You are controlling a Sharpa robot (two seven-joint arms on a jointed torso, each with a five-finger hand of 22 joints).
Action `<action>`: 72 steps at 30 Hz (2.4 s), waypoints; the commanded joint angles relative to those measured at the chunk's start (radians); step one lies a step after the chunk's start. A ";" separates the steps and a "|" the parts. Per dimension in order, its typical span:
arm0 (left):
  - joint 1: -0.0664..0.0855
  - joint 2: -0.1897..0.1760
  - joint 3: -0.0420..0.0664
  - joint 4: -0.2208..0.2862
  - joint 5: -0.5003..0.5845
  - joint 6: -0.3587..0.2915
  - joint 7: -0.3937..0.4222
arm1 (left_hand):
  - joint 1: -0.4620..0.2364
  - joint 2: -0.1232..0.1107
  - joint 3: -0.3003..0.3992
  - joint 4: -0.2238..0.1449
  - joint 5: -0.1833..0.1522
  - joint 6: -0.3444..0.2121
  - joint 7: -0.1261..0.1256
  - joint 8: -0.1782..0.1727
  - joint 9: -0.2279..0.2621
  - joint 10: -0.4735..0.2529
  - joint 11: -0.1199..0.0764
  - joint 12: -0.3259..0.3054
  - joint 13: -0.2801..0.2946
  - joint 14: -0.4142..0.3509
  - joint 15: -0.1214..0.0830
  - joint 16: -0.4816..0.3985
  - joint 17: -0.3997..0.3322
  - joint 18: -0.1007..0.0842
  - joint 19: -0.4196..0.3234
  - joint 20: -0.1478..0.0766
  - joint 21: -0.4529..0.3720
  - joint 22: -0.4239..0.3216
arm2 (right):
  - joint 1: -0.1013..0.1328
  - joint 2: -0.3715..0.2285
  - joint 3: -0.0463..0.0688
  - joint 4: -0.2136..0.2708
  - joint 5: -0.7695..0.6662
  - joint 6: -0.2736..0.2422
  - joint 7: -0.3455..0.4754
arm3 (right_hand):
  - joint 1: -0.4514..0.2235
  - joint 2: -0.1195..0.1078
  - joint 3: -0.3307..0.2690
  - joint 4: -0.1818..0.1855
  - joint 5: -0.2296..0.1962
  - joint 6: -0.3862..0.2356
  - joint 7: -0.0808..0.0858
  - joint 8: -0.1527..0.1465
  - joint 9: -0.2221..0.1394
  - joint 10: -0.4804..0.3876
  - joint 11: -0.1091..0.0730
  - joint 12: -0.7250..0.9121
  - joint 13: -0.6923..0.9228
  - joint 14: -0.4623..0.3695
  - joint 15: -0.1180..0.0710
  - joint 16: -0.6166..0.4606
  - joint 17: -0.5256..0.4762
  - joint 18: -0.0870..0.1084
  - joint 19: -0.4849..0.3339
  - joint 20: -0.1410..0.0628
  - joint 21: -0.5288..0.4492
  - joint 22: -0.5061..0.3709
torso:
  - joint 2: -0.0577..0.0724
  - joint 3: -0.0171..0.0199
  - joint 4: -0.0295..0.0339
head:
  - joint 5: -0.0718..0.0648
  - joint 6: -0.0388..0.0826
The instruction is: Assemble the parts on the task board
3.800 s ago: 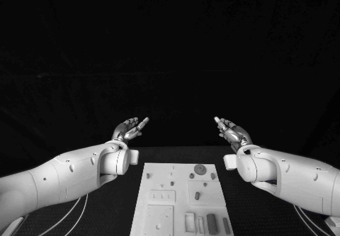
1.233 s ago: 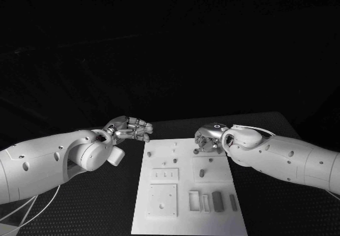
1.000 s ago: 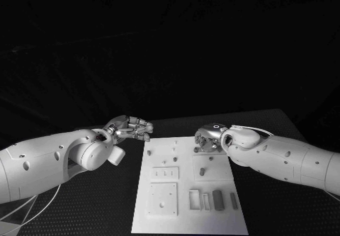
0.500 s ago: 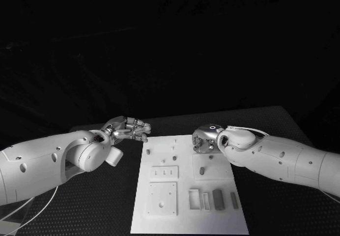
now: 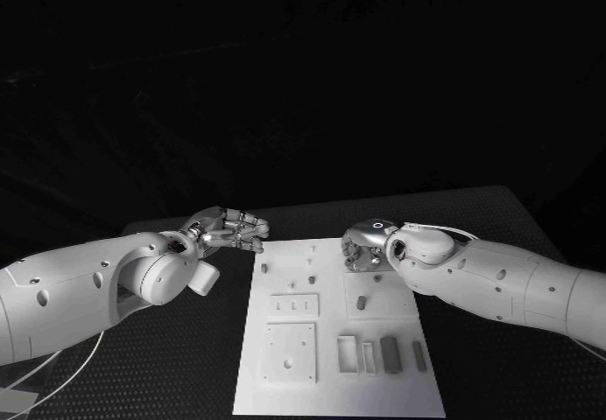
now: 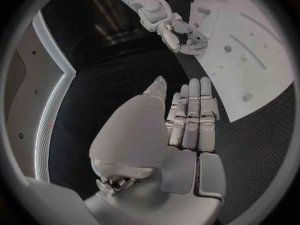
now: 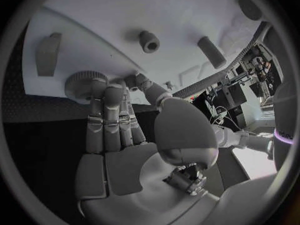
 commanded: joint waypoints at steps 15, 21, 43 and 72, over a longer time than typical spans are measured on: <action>0.001 0.002 0.001 -0.006 0.000 0.008 0.011 | -0.013 0.002 -0.008 0.001 -0.001 -0.002 0.006 -0.005 0.002 -0.005 0.000 -0.007 0.000 -0.008 0.000 -0.006 0.002 0.016 -0.006 0.002 -0.006 -0.001 | -0.015 0.004 -0.005 0.002 -0.075 0.054 -0.020 | 0.039 0.035 0.083 -0.001 0.006 0.085 -0.032 0.031 0.027 0.076 -0.032 0.026 0.057 0.002 -0.034 0.083 0.015 0.023 0.003 -0.021 0.076 0.025 | 0.011 0.0097 0.0022 | 0.003 0.008; 0.001 0.003 0.001 -0.007 0.000 0.012 0.012 | -0.014 0.003 -0.008 0.001 -0.001 -0.001 0.007 -0.005 0.003 -0.004 0.000 -0.007 0.000 -0.008 0.000 -0.007 0.003 0.016 -0.006 0.002 -0.007 -0.001 | -0.015 0.003 -0.005 0.005 -0.080 0.046 -0.026 | 0.032 0.049 0.123 -0.002 0.005 0.103 -0.038 0.038 0.039 0.092 -0.040 0.033 0.079 -0.004 -0.041 0.102 0.015 0.023 -0.002 -0.023 0.098 0.024 | 0.014 0.0111 0.0040 | -0.001 0.009; 0.001 0.002 0.001 -0.012 0.000 0.004 0.016 | -0.015 0.003 -0.010 0.001 -0.001 0.000 0.006 -0.006 0.003 -0.003 -0.001 -0.008 0.000 -0.007 -0.001 -0.008 0.005 0.016 -0.005 0.002 -0.007 -0.001 | -0.004 0.008 0.006 0.058 -0.079 -0.105 -0.088 | 0.011 0.036 0.147 -0.002 0.004 0.118 -0.046 0.044 0.064 0.108 -0.049 0.036 0.117 -0.005 -0.050 0.146 0.018 0.023 0.000 -0.032 0.144 0.023 | 0.017 0.0157 0.0033 | 0.003 0.026; 0.002 0.015 0.002 -0.008 0.017 0.005 0.015 | -0.016 0.005 -0.011 0.001 -0.001 0.001 0.005 -0.007 0.005 0.000 -0.001 -0.009 0.001 -0.006 -0.001 -0.010 0.007 0.016 -0.005 0.002 -0.008 0.000 | 0.012 0.165 0.012 -0.060 -0.089 -0.147 -0.135 | 0.010 0.033 0.155 -0.002 0.004 0.120 -0.048 0.044 0.072 0.110 -0.051 0.035 0.127 -0.006 -0.052 0.160 0.019 0.023 0.001 -0.035 0.156 0.023 | 0.025 0.0197 0.0098 | 0.008 0.037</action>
